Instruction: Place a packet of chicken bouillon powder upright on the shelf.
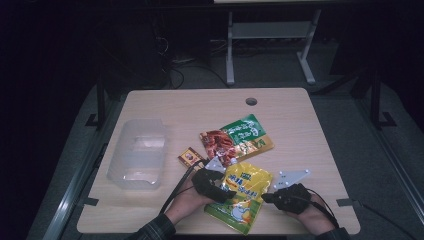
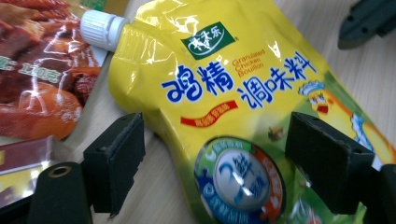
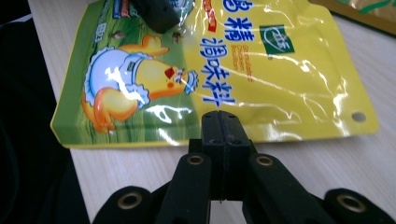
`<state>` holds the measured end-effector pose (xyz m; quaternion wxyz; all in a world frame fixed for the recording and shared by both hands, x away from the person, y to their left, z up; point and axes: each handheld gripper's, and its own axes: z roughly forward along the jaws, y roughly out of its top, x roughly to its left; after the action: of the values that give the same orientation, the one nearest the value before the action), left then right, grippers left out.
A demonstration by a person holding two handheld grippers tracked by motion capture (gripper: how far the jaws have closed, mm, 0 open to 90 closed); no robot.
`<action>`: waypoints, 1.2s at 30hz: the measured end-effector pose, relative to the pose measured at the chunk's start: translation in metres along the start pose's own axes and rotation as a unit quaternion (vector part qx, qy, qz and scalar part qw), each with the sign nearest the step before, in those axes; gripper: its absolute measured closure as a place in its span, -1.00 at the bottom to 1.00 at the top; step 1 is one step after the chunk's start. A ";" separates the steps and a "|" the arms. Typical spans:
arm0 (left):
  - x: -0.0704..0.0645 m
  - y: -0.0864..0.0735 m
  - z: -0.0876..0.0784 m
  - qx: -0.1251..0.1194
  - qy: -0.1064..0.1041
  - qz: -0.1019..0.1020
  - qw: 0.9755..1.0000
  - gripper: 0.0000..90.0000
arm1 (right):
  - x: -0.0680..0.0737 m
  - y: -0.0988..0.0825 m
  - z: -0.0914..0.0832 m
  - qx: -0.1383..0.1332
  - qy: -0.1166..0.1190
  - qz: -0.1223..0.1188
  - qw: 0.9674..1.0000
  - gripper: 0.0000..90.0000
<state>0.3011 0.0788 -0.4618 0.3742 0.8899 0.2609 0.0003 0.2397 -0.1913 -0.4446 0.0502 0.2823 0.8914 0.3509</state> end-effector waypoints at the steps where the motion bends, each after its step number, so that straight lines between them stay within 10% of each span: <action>1: 0.002 0.001 0.001 0.005 -0.002 -0.007 1.000 -0.54 | -0.001 -0.003 -0.003 -0.002 -0.001 0.002 1.000 1.00; 7: 0.003 0.003 0.005 0.001 -0.014 -0.022 1.000 -0.36 | -0.003 -0.006 -0.007 -0.006 -0.006 0.007 1.000 1.00; 19: 0.004 0.004 0.005 -0.001 -0.019 -0.020 1.000 0.71 | -0.004 -0.005 -0.011 -0.020 -0.014 0.003 1.000 1.00; 23: 0.000 0.004 0.004 -0.004 -0.009 0.002 1.000 0.84 | -0.004 -0.005 -0.012 -0.019 -0.012 0.005 1.000 1.00; 36: 0.005 0.003 -0.014 -0.054 -0.028 -0.011 0.998 0.99 | -0.007 -0.003 -0.019 -0.045 -0.019 0.015 0.999 0.88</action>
<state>0.3040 0.0886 -0.4506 0.4290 0.8650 0.2599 -0.0149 0.2387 -0.2085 -0.4332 0.0744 0.2998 0.8691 0.3862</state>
